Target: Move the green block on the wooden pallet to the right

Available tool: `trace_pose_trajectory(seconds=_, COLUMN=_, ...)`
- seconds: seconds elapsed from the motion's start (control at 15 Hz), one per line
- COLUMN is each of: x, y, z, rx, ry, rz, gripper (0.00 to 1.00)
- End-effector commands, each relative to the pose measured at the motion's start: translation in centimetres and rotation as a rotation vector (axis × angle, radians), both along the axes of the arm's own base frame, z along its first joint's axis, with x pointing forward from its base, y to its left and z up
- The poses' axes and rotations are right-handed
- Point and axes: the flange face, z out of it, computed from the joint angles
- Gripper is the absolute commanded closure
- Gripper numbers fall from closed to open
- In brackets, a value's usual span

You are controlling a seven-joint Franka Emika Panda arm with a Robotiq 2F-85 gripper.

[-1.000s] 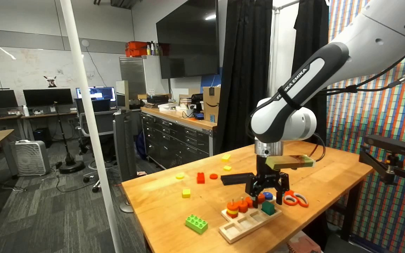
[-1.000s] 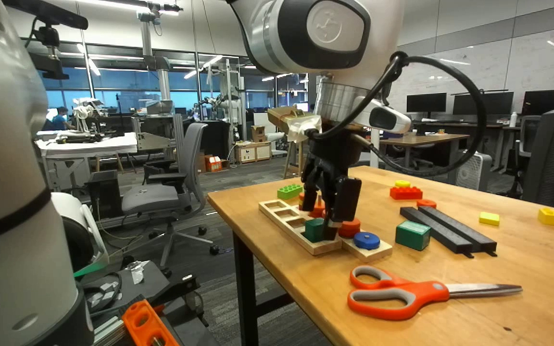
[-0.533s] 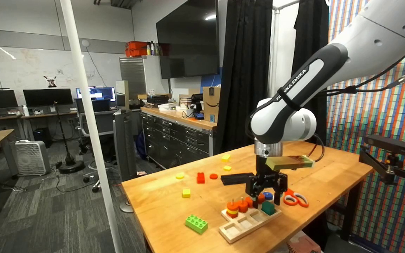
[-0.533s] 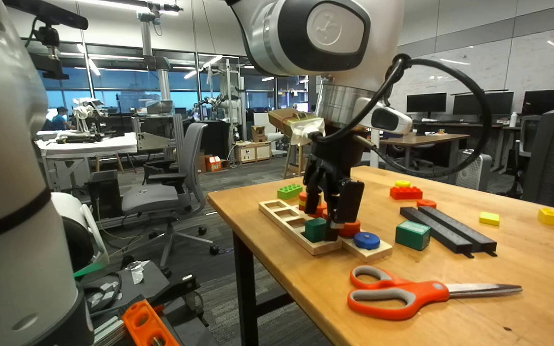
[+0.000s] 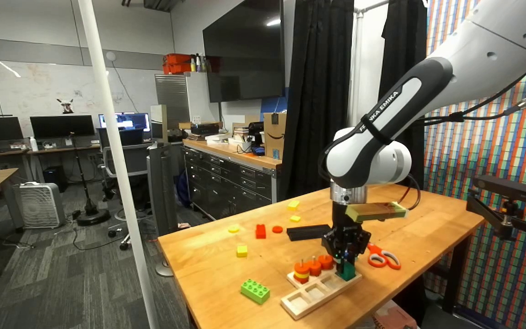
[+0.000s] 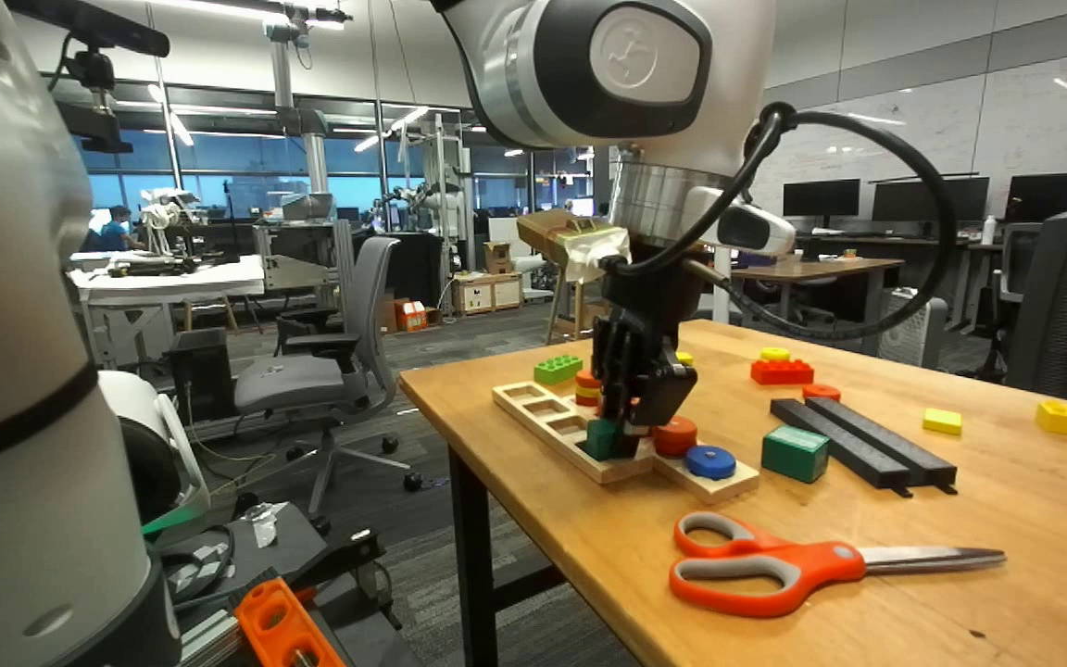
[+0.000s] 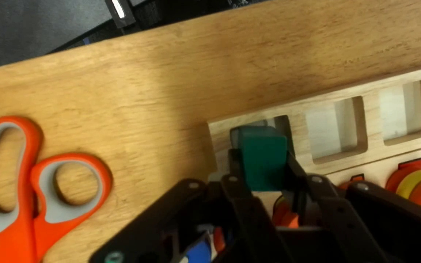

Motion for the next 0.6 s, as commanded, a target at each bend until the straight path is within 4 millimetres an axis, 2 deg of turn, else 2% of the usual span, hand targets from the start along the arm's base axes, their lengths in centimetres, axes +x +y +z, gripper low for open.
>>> trace_pose_trajectory(seconds=0.0, x=0.0, y=-0.2, z=0.1, rx=-0.012, ry=-0.024, rz=0.017, gripper=0.86)
trace_pose_trajectory(seconds=0.2, x=0.0, y=0.4, z=1.0, rx=0.013, ry=-0.033, rz=0.001, gripper=0.84)
trace_pose_trajectory(seconds=0.53, x=0.1, y=2.1, z=3.7, rx=0.023, ry=-0.066, rz=-0.005, gripper=0.84)
